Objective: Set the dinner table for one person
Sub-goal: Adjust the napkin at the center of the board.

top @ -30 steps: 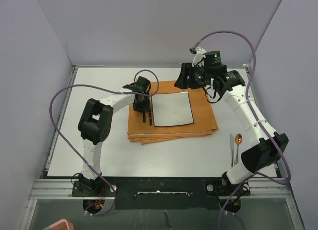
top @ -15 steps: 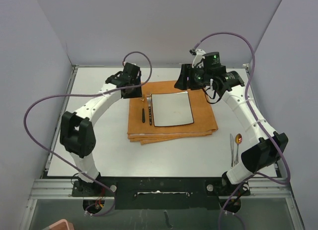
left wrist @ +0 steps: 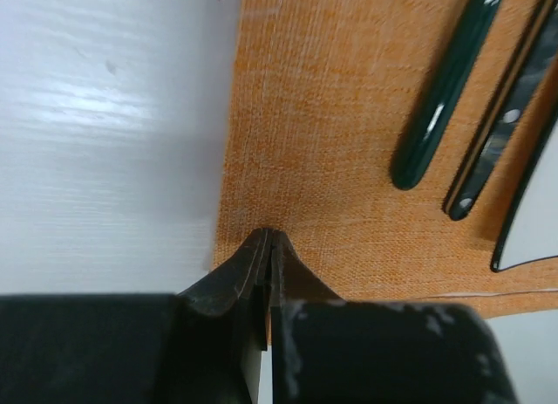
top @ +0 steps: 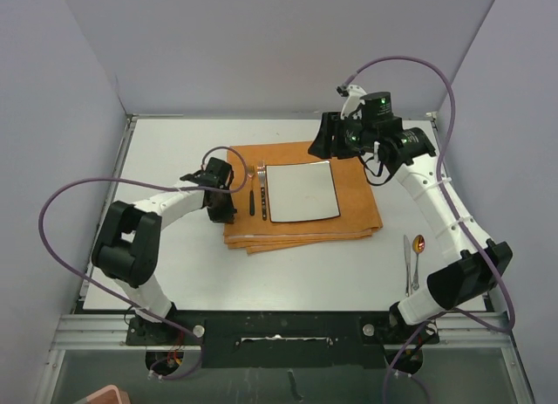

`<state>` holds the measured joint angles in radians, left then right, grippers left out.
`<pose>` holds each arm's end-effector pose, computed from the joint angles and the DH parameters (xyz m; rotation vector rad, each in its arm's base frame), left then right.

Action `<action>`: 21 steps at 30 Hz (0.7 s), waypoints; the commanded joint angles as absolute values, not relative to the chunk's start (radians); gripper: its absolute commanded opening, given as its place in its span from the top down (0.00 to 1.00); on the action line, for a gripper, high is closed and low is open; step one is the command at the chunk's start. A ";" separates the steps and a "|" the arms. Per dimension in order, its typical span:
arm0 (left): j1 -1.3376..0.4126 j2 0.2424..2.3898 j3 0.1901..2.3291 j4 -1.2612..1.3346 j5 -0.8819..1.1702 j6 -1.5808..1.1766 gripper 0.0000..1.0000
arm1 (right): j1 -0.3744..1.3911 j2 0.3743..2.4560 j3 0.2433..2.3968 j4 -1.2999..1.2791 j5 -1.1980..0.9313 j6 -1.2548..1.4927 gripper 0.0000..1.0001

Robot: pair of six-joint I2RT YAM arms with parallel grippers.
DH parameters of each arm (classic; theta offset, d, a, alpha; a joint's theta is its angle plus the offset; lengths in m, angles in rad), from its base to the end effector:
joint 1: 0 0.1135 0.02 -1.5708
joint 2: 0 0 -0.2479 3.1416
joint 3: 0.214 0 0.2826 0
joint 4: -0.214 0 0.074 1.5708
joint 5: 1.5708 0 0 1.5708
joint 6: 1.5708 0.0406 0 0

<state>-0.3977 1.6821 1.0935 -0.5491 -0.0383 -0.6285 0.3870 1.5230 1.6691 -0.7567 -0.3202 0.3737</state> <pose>0.3312 -0.1375 0.1525 -0.3263 2.7154 -0.2497 0.3330 0.1495 0.3962 -0.2037 2.2443 0.7708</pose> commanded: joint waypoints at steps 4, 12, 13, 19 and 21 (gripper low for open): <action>-0.407 1.759 1.099 -0.410 0.048 -0.744 1.00 | 0.391 1.457 1.664 -0.724 -0.303 0.373 0.48; -0.417 1.824 1.087 -0.405 0.033 -0.756 1.00 | 0.388 1.446 1.672 -0.739 -0.274 0.364 0.48; -0.418 1.830 1.085 -0.414 0.024 -0.754 1.00 | 0.385 1.447 1.677 -0.741 -0.264 0.365 0.48; -0.417 1.861 1.121 -0.567 -0.102 -0.747 1.00 | 0.376 1.456 1.708 -0.758 -0.213 0.382 0.47; -0.412 1.873 1.153 -0.634 -0.152 -0.745 1.00 | 0.373 1.454 1.710 -0.760 -0.205 0.386 0.47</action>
<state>-0.4118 1.7992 1.1114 -0.5243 -0.0013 -0.7475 0.3840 1.4940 1.6627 -0.7727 -0.2497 0.3748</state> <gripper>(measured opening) 0.006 0.530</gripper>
